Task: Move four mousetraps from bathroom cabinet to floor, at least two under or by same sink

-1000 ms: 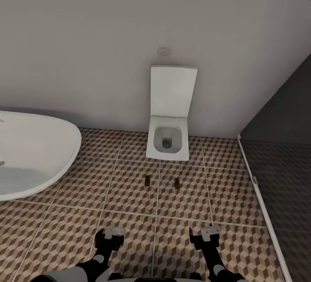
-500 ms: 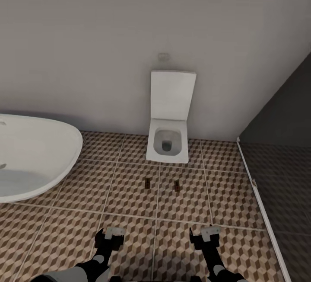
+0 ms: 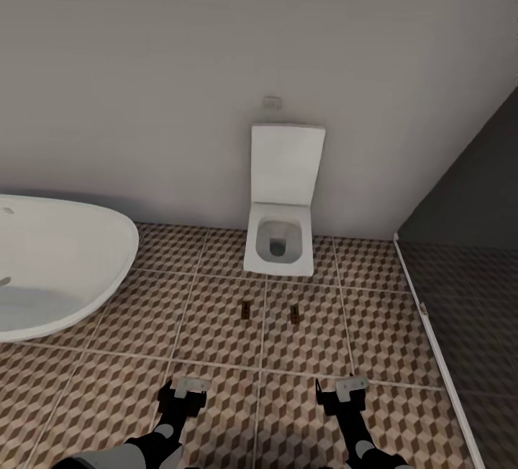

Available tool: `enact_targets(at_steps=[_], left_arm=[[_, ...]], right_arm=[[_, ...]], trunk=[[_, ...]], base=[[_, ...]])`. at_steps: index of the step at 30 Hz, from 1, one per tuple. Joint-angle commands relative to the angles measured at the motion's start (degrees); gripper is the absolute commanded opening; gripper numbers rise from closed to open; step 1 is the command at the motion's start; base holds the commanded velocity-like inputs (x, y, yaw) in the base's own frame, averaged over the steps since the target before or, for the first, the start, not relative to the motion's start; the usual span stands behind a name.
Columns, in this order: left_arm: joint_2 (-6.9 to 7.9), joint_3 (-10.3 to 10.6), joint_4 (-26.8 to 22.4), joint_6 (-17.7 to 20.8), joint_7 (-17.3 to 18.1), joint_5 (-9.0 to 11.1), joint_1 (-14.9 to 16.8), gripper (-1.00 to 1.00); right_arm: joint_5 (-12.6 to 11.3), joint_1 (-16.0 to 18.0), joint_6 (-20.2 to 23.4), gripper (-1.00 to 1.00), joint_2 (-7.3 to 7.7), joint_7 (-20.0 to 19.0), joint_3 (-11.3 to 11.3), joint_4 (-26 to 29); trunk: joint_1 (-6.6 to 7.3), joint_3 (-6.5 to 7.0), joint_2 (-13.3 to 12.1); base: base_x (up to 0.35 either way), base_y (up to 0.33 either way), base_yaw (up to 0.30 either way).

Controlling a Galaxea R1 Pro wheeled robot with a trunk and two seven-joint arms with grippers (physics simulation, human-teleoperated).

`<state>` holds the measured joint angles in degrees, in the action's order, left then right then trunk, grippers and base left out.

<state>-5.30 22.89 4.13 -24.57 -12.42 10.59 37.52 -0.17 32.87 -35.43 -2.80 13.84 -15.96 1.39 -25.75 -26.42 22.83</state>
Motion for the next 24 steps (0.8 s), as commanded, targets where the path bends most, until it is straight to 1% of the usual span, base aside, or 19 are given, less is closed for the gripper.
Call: enact_targets(at_steps=[1,24], left_arm=[[-0.06,0.49,0.26,-0.39,-0.07,0.48,0.09,1.0],[-0.06,0.49,0.26,-0.38,-0.07,0.48,0.09,1.0]], right_arm=[[-0.01,0.04,-0.08,1.0,-0.01,0.48,-0.48,-0.07],[-0.01,0.03,-0.08,1.0,-0.01,0.49,-0.48,-0.07]], trunk=[[-0.03,0.01,0.09],[-0.03,2.15,0.09]], base=[[0.0,0.0,0.0],[0.0,0.0,0.0]])
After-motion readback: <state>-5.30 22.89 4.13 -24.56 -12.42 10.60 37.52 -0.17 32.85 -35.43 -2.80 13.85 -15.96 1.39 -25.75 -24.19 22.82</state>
